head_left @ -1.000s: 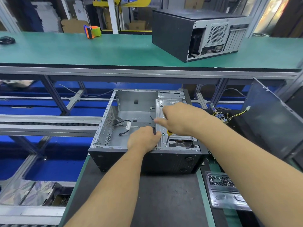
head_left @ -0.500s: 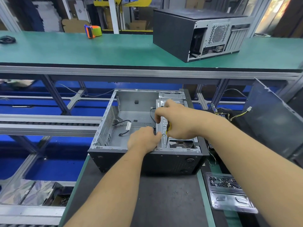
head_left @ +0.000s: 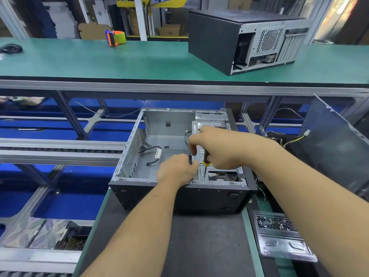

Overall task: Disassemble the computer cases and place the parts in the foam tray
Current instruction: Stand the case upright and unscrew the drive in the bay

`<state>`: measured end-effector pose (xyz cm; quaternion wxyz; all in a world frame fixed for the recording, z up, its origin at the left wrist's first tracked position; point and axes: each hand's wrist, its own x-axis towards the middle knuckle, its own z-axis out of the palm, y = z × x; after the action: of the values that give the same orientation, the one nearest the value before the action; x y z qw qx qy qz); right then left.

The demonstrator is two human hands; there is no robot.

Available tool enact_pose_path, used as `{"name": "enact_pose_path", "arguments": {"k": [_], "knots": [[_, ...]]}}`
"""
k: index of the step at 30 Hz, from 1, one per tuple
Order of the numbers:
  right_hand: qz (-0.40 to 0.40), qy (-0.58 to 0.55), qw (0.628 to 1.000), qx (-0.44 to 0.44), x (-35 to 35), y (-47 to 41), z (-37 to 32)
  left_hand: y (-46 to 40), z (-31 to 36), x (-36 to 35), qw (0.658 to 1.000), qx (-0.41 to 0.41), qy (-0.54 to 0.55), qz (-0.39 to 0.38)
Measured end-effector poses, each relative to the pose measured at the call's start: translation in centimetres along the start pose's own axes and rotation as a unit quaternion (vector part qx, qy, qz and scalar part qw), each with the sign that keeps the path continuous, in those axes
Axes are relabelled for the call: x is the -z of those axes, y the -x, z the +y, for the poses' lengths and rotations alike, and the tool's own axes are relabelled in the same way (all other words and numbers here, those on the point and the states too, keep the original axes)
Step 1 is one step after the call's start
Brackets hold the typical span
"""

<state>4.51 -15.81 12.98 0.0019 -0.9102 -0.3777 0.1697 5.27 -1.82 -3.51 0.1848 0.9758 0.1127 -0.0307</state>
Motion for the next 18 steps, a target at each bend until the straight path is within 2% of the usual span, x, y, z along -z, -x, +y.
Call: {"name": "enact_pose_path", "arguments": {"k": [2, 7, 12, 18], "knots": [[-0.009, 0.008, 1.0, -0.02, -0.1, 0.1, -0.2, 0.0, 0.0, 0.0, 1.0, -0.002, -0.005, -0.007], [0.016, 0.097, 0.986, -0.137, 0.1, -0.2, -0.3, -0.1, 0.0, -0.1, 1.0, 0.002, 0.003, -0.012], [0.063, 0.091, 0.99, -0.087, -0.5, -0.4, 0.4, -0.2, -0.1, -0.3, 1.0, 0.007, 0.008, 0.0], [0.016, -0.027, 0.999, -0.006, -0.2, 0.3, 0.3, -0.2, -0.1, -0.3, 1.0, 0.004, 0.003, 0.0]]}}
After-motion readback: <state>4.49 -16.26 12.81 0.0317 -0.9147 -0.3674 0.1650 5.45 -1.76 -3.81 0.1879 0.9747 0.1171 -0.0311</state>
